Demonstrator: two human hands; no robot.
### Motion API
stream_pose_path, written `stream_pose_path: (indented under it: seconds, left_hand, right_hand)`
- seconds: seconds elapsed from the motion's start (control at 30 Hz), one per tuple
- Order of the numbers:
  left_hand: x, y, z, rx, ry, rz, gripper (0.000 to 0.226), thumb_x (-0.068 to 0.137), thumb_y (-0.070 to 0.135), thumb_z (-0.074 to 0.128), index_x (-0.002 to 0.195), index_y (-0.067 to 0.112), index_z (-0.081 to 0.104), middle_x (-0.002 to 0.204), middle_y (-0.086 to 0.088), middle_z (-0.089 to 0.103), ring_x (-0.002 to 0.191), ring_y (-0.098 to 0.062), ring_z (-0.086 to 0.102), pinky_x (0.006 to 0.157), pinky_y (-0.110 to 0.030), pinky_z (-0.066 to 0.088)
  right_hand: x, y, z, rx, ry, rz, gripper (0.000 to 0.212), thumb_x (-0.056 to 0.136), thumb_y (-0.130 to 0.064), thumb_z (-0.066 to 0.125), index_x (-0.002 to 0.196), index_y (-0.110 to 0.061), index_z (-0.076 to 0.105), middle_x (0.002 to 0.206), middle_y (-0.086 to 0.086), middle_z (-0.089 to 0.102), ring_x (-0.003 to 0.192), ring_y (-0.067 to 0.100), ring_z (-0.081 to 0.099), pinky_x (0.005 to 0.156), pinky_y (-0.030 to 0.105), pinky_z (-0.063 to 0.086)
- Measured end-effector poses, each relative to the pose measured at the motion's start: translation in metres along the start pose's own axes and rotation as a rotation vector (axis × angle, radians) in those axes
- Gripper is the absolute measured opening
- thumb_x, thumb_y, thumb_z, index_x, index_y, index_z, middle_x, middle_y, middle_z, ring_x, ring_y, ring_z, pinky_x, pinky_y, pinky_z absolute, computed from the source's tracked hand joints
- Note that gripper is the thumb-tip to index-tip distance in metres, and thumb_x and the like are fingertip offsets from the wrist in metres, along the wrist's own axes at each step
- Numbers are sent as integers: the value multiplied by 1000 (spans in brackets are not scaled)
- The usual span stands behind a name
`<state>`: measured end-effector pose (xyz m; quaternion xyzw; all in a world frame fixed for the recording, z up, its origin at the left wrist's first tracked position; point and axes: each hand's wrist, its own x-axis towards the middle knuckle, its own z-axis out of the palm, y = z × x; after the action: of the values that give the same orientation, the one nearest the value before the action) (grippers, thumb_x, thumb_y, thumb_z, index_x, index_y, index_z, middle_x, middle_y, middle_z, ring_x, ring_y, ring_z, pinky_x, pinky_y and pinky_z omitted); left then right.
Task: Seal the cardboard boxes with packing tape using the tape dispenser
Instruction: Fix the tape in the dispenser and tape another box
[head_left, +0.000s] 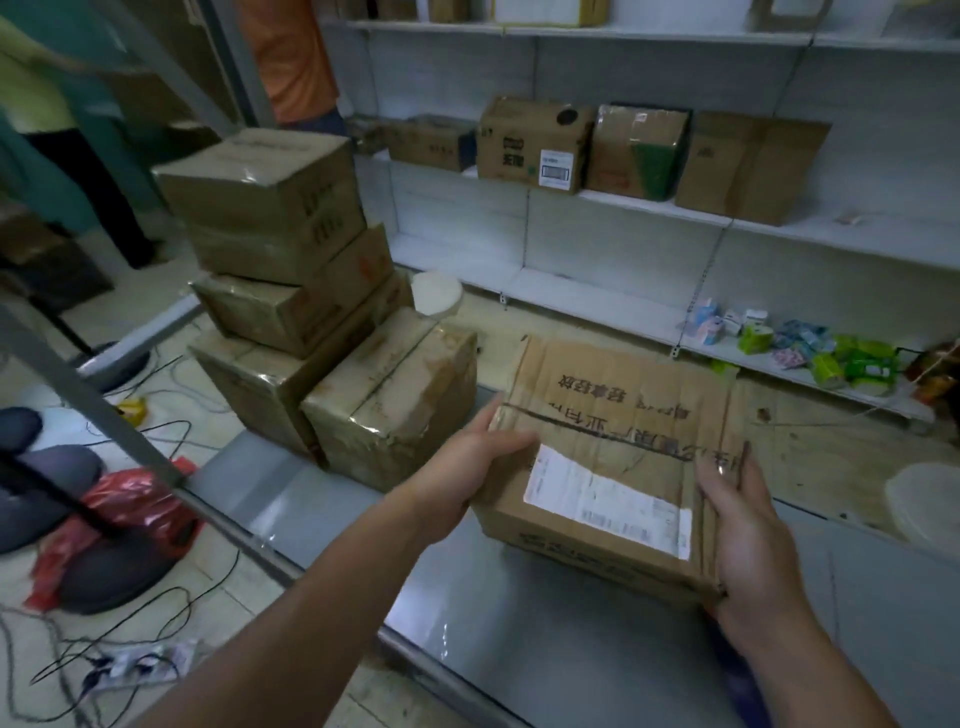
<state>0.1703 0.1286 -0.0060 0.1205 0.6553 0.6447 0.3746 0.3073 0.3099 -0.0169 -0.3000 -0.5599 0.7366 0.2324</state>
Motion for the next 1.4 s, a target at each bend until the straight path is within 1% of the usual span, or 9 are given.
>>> stream_pose_path:
  seconds: [0.17, 0.3, 0.47, 0.73, 1.0, 1.07, 1.17, 1.23, 1.4]
  left_hand:
    - [-13, 70, -50, -63, 58, 323, 65, 91, 14, 61, 143, 42, 36, 104, 12, 72, 94, -15, 72, 71, -28, 58]
    - [-24, 103, -90, 53, 89, 427, 75, 87, 30, 68, 149, 42, 28, 127, 7, 59, 108, -15, 66, 90, -34, 55]
    - [-13, 107, -123, 62, 137, 325, 47, 96, 28, 58, 141, 34, 46, 118, 1, 69, 105, -20, 69, 96, -43, 53]
    - [26, 93, -111, 65, 84, 246, 47, 96, 25, 57, 142, 32, 46, 122, -4, 68, 107, -24, 68, 98, -48, 52]
    - [45, 46, -66, 80, 23, 202, 54, 94, 19, 62, 132, 49, 37, 119, 12, 63, 102, -10, 67, 78, -23, 58]
    - [43, 24, -67, 227, 50, 194, 75, 85, 33, 73, 136, 55, 24, 128, 14, 54, 113, -7, 57, 86, -22, 55]
    - [50, 9, -78, 798, 108, 235, 124, 65, 62, 79, 152, 43, -7, 162, 9, 8, 148, -18, 14, 117, -47, 27]
    - [56, 8, -83, 1042, 102, 327, 120, 71, 64, 73, 154, 36, -9, 162, 13, -9, 149, -12, -7, 121, -43, 11]
    - [72, 5, -93, 1206, 104, 356, 86, 84, 66, 57, 153, 31, 19, 152, 3, 29, 135, -16, 31, 107, -31, 33]
  right_hand:
    - [30, -57, 69, 54, -129, -162, 37, 98, -23, 50, 132, -36, 54, 116, -2, 71, 101, 24, 70, 93, 51, 51]
    - [39, -78, 121, 123, -238, -198, 34, 99, -21, 47, 129, -32, 56, 114, 5, 71, 100, 30, 70, 89, 52, 53]
    - [47, -75, 159, 116, -257, -117, 25, 98, -19, 50, 118, -27, 62, 100, 7, 75, 87, 28, 73, 73, 41, 57]
    - [55, -63, 139, 78, -103, -95, 26, 97, -17, 50, 120, -23, 61, 100, 9, 75, 84, 29, 73, 70, 39, 57]
    - [70, -64, 78, -200, -50, -46, 30, 94, -14, 57, 118, -30, 63, 99, 2, 75, 80, 21, 74, 59, 29, 56]
    - [79, -59, 65, -328, -86, 7, 39, 92, -11, 60, 126, -28, 61, 105, 4, 73, 86, 23, 72, 66, 32, 56]
    - [88, -50, 64, -506, -241, 77, 45, 90, -12, 63, 131, -30, 57, 111, -4, 69, 85, 10, 69, 69, 22, 53]
    - [93, -45, 78, -634, -316, 75, 44, 90, -16, 65, 128, -35, 55, 108, -14, 64, 78, -5, 62, 62, 11, 47]
    - [119, -26, 101, -1021, 12, -184, 60, 88, -37, 66, 143, -29, 43, 146, -1, 46, 127, 19, 47, 99, 31, 35]
